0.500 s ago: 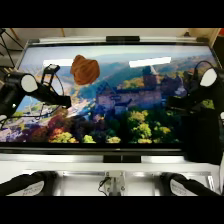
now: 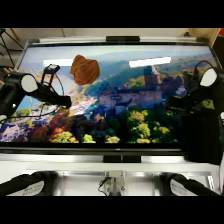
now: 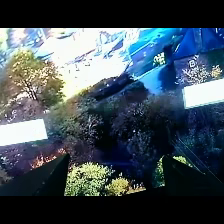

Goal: Fold the shirts.

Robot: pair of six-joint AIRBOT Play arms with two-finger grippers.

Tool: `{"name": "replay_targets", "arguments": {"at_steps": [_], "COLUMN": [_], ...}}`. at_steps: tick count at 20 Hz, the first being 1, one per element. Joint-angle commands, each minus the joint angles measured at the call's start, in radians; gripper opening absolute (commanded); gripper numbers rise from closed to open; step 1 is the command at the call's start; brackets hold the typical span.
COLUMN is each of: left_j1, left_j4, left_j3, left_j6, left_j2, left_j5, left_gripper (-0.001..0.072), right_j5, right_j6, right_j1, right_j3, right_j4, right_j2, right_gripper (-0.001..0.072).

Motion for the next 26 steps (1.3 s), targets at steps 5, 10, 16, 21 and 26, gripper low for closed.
{"name": "replay_targets", "arguments": {"at_steps": [5,10,16,21,26], "left_j1": [0.0,-0.001,0.0,0.085,0.195], "left_j4": [-0.001,-0.084,-0.202,-0.202,-0.301], "left_j3": [0.0,0.0,0.0,0.201,0.588], "left_j6": [-0.003,-0.038,-0.057,-0.09,-0.15], "left_j2": [0.0,-0.001,-0.017,-0.237,-0.601], "left_j5": [0.001,0.042,0.203,0.257,0.261], "left_gripper": [0.072,0.072,0.072,0.072,0.072], "right_j5": [0.0,-0.043,-0.065,-0.145,-0.169], "right_j6": [0.0,0.0,0.0,0.0,-0.001], "right_j1": [0.0,0.0,0.0,0.0,0.0], "right_j3": [0.001,0.001,0.001,0.001,0.0], "right_j4": [0.0,0.0,0.005,0.008,0.017], "right_j2": [-0.001,-0.001,-0.001,-0.001,-0.003], "right_gripper": [0.0579,0.0579,0.0579,0.0579,0.0579]}}
